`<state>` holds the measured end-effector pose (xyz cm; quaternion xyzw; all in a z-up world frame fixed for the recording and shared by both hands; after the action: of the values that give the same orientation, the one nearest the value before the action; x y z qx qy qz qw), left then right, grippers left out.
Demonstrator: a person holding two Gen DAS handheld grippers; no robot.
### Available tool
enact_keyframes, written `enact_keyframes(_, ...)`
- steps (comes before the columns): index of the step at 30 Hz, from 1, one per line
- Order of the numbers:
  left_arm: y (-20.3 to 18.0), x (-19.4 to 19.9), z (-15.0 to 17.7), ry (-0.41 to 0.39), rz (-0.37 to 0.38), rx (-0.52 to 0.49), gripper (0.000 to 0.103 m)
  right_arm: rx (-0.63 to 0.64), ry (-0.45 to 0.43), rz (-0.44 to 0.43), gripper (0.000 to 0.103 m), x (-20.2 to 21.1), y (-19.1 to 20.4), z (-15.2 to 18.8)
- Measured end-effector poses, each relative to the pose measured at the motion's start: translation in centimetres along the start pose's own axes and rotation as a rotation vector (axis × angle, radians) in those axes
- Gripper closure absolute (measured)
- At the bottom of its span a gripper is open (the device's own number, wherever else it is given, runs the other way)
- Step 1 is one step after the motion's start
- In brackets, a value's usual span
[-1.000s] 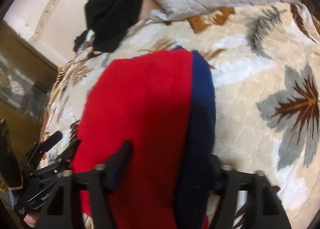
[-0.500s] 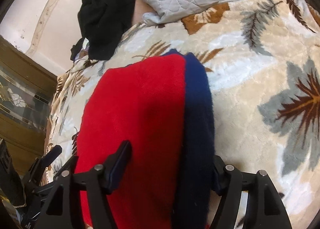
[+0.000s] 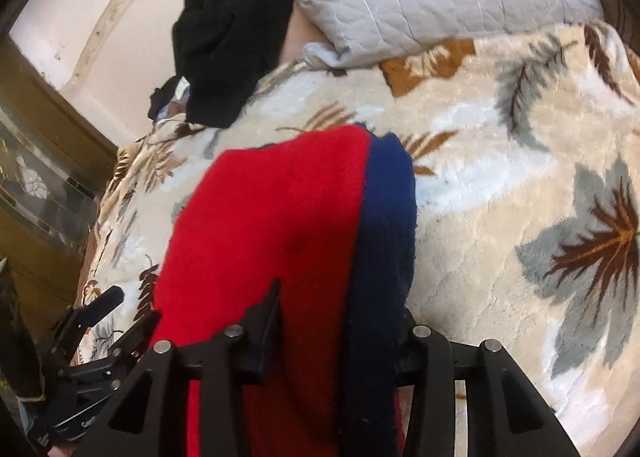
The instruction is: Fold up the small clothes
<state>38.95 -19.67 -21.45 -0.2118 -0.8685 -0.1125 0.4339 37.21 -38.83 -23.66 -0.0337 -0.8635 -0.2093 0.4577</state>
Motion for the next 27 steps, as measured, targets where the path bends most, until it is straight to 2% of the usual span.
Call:
enact_keyframes(4, -0.2, 1.3, -0.3, -0.014, 0.080, 0.039, 0.021, -0.053, 0.008, -0.039, 0.046, 0.9, -0.4, -0.1)
enact_keyframes(6, -0.4, 2.1, -0.8, -0.046, 0.124, 0.050, 0.020, -0.084, 0.011, -0.059, 0.033, 1.1, -1.1, -0.4)
enact_keyframes(8, -0.4, 1.8, -0.9, -0.045, 0.120, 0.044, 0.017, -0.115, 0.014, -0.069, 0.028, 1.0, -1.5, -0.5)
enact_keyframes(10, -0.6, 0.3, -0.4, 0.011, 0.124, 0.044, 0.017, -0.132, 0.037, -0.071, 0.028, 0.4, -2.0, -0.5)
enact_keyframes(12, -0.7, -1.2, 0.2, 0.064, 0.175, 0.068, 0.017, -0.147, 0.073, -0.077, 0.028, -0.7, -2.1, -0.2)
enact_keyframes(14, -0.2, -1.8, 0.0, 0.079, 0.239, 0.137, 0.017, -0.163, 0.110, -0.095, 0.028, -2.0, -2.0, 0.3)
enact_keyframes(17, 0.0, -2.1, -0.2, 0.080, 0.312, 0.192, 0.018, -0.173, 0.111, -0.157, 0.030, -2.5, -1.4, 0.4)
enact_keyframes(18, -0.2, -2.1, -0.3, 0.072, 0.336, 0.196, 0.031, -0.163, 0.101, -0.158, 0.039, -2.5, -1.2, 0.4)
enact_keyframes(20, -1.3, -1.9, -0.4, 0.071, 0.413, 0.192, 0.059, -0.105, 0.067, -0.138, 0.048, -2.0, -0.4, 0.3)
enact_keyframes(21, -1.5, -1.7, -0.6, 0.057, 0.396, 0.178, 0.062, -0.086, 0.053, -0.124, 0.053, -1.7, -0.2, 0.2)
enact_keyframes(23, -1.8, -1.2, -0.9, 0.038, 0.351, 0.128, 0.069, -0.036, -0.002, -0.115, 0.059, -0.6, 0.6, -0.1)
enact_keyframes(27, -1.1, -1.3, -1.1, 0.030, 0.345, 0.155, 0.073, -0.026, 0.001, -0.093, 0.059, -0.9, 0.5, -0.3)
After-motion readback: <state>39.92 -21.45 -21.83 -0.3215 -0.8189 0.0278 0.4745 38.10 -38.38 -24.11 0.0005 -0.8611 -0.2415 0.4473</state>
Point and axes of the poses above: each gripper's, at about its wrist camera, not at the fingertips, and x roughly against the way its jaws point, y to its left, z to its underside, the point moved 8 cm from there along -x, roughly the way its jaws point, and after that the axes turned 7 degrees about z, right-handed, at the moved point
